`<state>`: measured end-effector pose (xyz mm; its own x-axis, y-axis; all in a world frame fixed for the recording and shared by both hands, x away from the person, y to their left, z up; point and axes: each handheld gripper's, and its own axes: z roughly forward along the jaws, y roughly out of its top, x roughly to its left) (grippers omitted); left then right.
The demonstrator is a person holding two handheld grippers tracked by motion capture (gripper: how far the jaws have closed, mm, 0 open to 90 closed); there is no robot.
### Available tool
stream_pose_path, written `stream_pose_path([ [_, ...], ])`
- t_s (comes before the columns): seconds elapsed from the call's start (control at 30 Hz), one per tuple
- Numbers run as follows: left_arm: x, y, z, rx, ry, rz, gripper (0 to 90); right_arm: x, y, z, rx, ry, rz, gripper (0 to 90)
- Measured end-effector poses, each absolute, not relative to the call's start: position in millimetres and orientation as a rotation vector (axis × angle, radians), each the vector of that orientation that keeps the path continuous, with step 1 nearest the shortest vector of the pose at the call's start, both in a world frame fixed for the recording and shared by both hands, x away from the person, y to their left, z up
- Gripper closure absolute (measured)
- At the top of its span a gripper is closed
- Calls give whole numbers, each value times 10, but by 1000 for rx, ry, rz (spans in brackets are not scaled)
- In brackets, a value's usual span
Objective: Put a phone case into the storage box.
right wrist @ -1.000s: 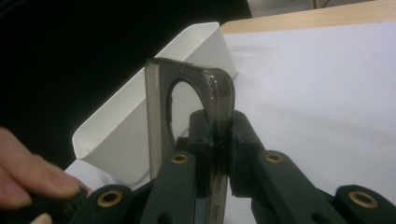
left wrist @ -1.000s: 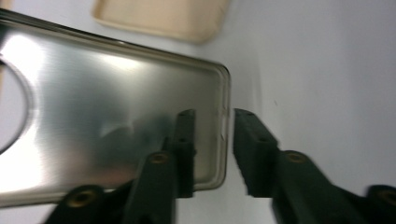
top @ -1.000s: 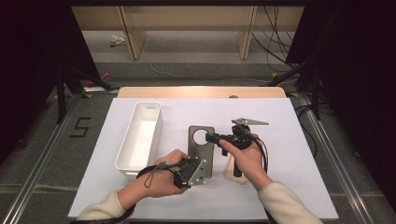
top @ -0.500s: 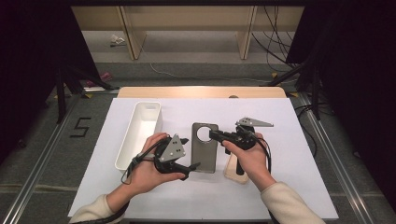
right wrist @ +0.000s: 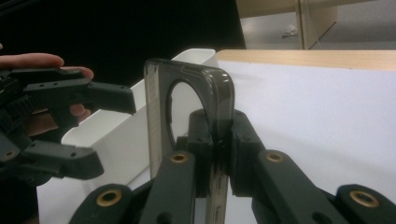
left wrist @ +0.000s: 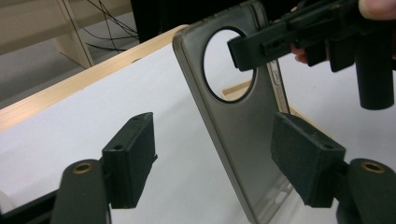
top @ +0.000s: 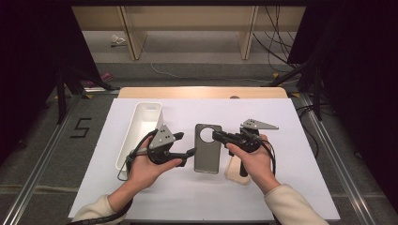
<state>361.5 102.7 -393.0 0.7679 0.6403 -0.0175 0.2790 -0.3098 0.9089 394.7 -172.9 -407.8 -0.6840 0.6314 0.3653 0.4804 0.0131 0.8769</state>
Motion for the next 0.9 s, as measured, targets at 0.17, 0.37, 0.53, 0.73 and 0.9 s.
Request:
stream_pose_path([
  [0.17,3638,1021,-3894,1857,739,406,362,3929,-1705,-4078,1176,2142,1762,819],
  [0.37,3690,999,-3845,1807,789,364,442,3912,-1682,-4084,1165,2144,1760,819],
  [0.53,3736,982,-3832,1789,824,360,478,3902,-1670,-4091,1166,2150,1754,819],
  [0.73,3780,948,-3814,1768,848,348,551,3897,-1654,-4101,1164,2153,1751,819],
  [0.9,3802,929,-3833,1761,882,326,620,3896,-1656,-4099,1161,2151,1750,819],
])
